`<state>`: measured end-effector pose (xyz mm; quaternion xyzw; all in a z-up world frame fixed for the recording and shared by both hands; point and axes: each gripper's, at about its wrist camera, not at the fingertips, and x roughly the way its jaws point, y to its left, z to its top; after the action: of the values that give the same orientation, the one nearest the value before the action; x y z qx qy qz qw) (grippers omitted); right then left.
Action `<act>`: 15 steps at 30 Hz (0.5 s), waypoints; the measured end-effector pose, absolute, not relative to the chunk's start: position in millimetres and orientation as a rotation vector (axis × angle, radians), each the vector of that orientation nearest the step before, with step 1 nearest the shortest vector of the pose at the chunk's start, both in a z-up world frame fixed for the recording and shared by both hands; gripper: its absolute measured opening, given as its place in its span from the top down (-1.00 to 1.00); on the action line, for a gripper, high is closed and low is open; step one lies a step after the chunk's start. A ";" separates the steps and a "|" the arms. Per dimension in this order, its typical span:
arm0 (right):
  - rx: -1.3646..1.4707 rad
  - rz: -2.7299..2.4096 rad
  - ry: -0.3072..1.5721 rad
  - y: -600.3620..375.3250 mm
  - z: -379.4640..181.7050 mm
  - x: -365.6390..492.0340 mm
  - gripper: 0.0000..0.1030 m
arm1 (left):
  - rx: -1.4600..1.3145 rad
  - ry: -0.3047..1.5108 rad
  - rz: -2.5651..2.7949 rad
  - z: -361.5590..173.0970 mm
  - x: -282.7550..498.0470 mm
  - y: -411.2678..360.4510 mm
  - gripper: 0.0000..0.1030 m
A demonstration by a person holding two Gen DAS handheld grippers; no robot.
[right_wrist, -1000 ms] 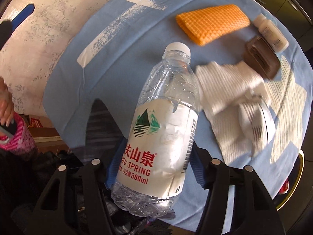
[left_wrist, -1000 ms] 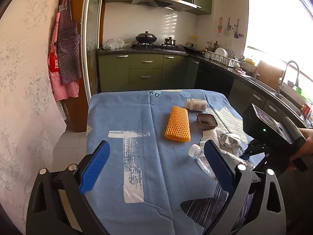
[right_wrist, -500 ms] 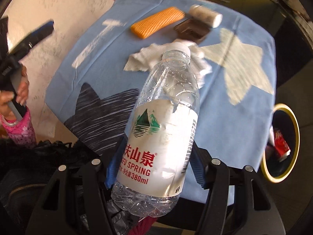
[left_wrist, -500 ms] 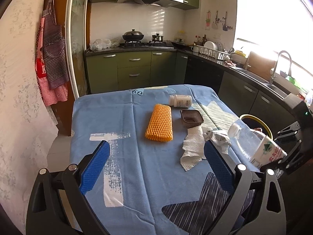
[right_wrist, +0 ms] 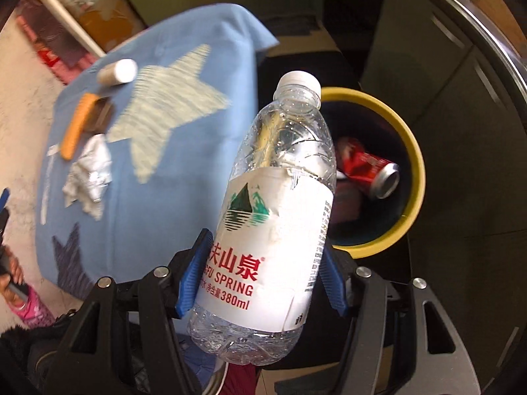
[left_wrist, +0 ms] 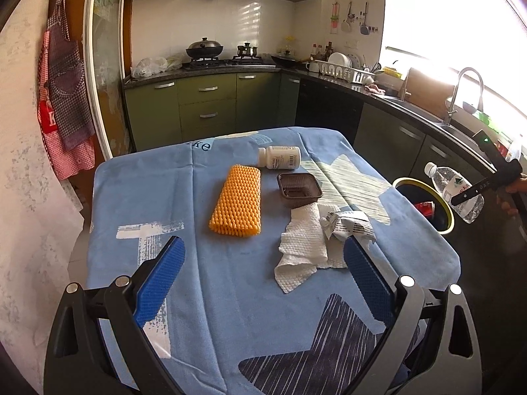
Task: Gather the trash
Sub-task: 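Lift the water bottle with the right gripper and drop it into the bin, then move the left gripper to the crumpled snack wrapper and grasp it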
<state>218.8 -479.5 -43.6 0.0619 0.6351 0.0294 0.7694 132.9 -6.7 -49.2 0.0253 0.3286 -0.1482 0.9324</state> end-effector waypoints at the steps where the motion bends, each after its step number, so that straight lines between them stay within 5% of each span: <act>1: 0.137 0.054 1.395 -484.4 -51.9 224.7 -0.15 | 0.056 0.678 -0.306 -50.4 135.3 -10.8 -0.85; 9: 0.116 0.002 1.541 -509.9 -121.1 271.9 -0.18 | 0.095 0.696 -0.321 -53.0 143.7 -31.2 -0.85; 15: 0.239 -0.051 1.446 -537.5 -118.7 276.8 -0.28 | 0.105 0.702 -0.348 -54.3 147.4 -42.1 -0.85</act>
<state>276.8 -537.5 -118.7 0.1090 0.6599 -0.0235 0.7431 147.4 -42.1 -54.3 0.0513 0.3420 -0.1695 0.9229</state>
